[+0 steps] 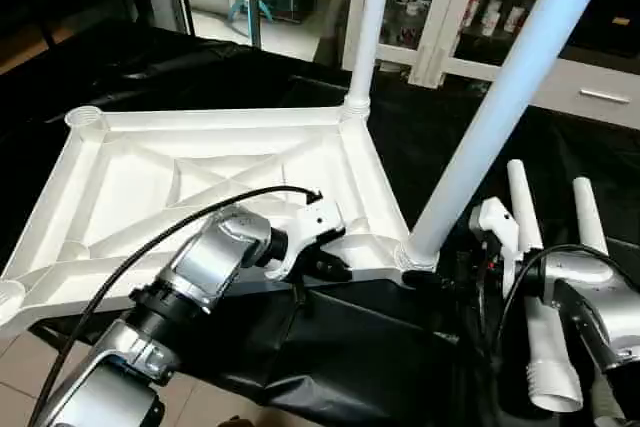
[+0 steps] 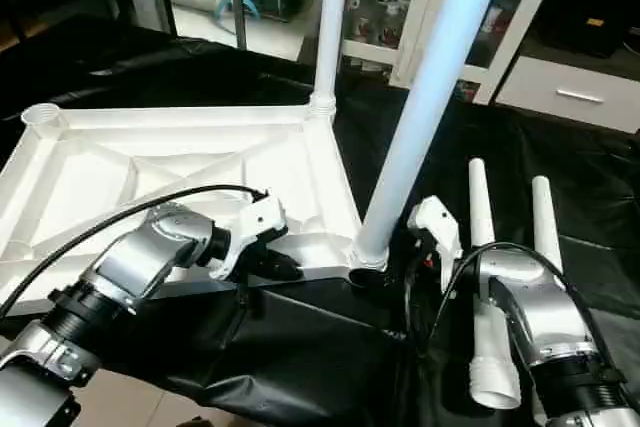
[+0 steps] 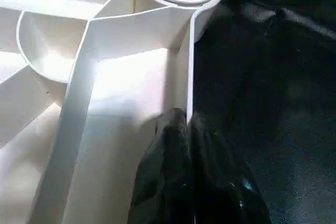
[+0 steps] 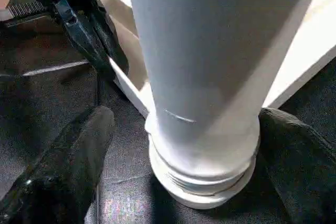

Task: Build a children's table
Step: Rotate leg to tighten

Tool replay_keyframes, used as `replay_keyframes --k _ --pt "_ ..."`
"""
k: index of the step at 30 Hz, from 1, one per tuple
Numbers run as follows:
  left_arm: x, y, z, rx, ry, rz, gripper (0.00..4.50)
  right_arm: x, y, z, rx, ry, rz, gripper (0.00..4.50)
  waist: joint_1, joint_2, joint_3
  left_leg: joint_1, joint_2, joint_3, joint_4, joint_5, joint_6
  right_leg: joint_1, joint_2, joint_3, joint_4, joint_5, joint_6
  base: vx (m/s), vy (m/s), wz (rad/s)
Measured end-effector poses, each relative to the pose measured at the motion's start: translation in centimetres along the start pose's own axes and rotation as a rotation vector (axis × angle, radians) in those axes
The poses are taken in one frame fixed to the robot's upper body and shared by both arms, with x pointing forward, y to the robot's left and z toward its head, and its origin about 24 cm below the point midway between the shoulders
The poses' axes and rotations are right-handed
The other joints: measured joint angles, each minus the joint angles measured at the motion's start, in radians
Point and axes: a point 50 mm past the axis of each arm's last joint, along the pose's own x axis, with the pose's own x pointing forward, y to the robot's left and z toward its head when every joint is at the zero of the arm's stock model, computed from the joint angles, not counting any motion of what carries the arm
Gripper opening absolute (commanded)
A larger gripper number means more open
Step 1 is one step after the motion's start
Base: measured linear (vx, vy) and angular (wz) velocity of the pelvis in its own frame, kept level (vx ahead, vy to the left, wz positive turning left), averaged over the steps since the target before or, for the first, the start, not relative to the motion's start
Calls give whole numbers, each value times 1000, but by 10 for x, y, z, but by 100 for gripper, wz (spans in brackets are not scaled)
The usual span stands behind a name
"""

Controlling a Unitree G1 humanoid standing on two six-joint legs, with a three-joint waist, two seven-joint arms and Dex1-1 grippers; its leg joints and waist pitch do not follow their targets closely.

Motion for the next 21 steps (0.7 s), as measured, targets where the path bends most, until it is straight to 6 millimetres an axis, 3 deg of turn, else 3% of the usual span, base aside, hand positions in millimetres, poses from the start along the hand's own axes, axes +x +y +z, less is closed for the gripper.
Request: replay_keyframes --k 12,21 --pt "-1 -1 0 -2 5 -7 0 0 -2 -1 0 8 -12 312 1 0 0 0 0 0 1 0 0 1 0 0 0 0 0 0 0 0" --pt "-1 0 0 -7 1 3 0 2 -4 -1 -11 10 -18 279 0 0 0 1 0 0 2 0 0 2 0 0 0 0 0 0 0 0"
